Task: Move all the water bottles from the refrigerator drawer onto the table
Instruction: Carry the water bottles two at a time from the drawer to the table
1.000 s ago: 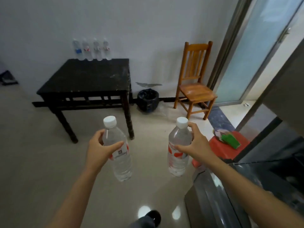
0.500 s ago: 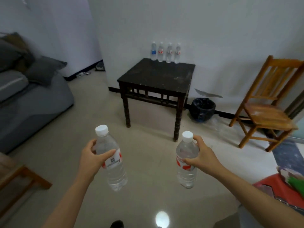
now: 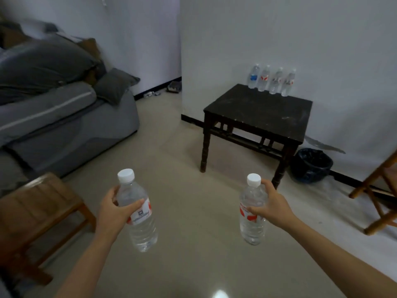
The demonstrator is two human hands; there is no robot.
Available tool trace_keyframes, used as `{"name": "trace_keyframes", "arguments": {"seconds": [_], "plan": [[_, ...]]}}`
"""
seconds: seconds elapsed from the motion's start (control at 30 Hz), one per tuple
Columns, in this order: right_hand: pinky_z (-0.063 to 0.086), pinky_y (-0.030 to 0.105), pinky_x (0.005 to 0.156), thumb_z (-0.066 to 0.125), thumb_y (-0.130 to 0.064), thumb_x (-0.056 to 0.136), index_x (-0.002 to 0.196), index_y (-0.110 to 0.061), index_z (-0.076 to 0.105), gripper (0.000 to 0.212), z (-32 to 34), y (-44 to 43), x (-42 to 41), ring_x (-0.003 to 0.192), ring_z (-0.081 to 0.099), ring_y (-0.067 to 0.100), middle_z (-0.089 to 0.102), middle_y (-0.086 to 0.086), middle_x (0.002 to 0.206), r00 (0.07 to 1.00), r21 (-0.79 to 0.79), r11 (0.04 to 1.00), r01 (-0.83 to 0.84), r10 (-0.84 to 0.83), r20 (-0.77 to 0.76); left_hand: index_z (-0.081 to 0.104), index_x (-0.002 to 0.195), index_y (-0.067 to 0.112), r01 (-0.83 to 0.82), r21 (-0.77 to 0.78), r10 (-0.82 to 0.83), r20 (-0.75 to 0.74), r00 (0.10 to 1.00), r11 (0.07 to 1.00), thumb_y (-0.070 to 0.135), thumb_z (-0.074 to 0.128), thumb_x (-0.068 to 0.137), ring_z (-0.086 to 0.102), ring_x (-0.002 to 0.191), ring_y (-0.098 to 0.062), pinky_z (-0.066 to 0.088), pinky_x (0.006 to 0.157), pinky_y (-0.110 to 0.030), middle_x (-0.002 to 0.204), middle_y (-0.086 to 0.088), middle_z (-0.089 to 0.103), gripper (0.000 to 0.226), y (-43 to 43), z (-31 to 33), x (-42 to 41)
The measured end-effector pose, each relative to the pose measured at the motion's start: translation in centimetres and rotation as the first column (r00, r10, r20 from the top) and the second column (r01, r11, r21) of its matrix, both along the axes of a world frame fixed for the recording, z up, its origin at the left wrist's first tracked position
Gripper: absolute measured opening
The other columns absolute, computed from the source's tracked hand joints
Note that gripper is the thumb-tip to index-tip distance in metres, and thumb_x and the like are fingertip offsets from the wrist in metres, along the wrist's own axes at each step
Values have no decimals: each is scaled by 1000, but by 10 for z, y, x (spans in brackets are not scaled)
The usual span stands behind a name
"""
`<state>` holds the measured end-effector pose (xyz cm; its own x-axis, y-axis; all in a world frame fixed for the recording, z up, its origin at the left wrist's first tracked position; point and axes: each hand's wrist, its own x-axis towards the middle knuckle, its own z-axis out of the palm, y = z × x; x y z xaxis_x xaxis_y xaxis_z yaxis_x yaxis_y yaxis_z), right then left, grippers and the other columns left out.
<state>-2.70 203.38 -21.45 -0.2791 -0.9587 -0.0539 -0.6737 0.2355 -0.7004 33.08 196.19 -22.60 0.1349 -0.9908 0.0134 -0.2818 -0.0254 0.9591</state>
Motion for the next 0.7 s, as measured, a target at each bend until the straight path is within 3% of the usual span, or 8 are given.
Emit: {"name": "trace_keyframes", "arguments": {"seconds": [0.1,0.27,0.4,0.63,0.7], "plan": [[52,33,78,79,-25,66,128,-28,33,78,-2,-39,37,94,56,17,50,-7,107,999,-8,1000,-26,26,45,50,117,11,-17,-3,17,-3,1000,1000,12,77,69,60,84,-23,44,55,-24,99,-5,59,55,-23,1,30],[53,43,83,79,-24,65,127,-29,34,78,-6,-102,105,98,57,19,52,-13,100,991,-51,996,-78,83,109,50,114,12,-68,-4,68,22,997,998,12,78,67,57,88,-20,46,70,-29,101,-2,57,55,-62,3,78],[53,36,82,79,-23,66,121,-34,33,72,-4,-145,144,95,55,12,48,-24,96,977,-77,985,-152,161,139,49,112,15,-82,-1,82,26,996,997,11,79,66,56,87,-18,44,72,-30,99,0,56,55,-91,2,97],[54,30,75,78,-21,67,125,-27,35,73,-9,-236,178,88,58,12,50,-18,94,963,-61,967,-248,253,91,47,107,20,-100,75,104,-44,994,992,8,77,67,59,81,-15,46,61,-23,95,0,59,51,-156,-13,114],[55,34,76,79,-22,67,128,-24,35,75,-11,-271,185,89,58,15,50,-14,95,958,-72,960,-269,275,80,49,110,17,-95,89,100,-52,994,992,7,77,67,61,82,-15,50,65,-27,97,-1,61,52,-183,-16,119]]}}
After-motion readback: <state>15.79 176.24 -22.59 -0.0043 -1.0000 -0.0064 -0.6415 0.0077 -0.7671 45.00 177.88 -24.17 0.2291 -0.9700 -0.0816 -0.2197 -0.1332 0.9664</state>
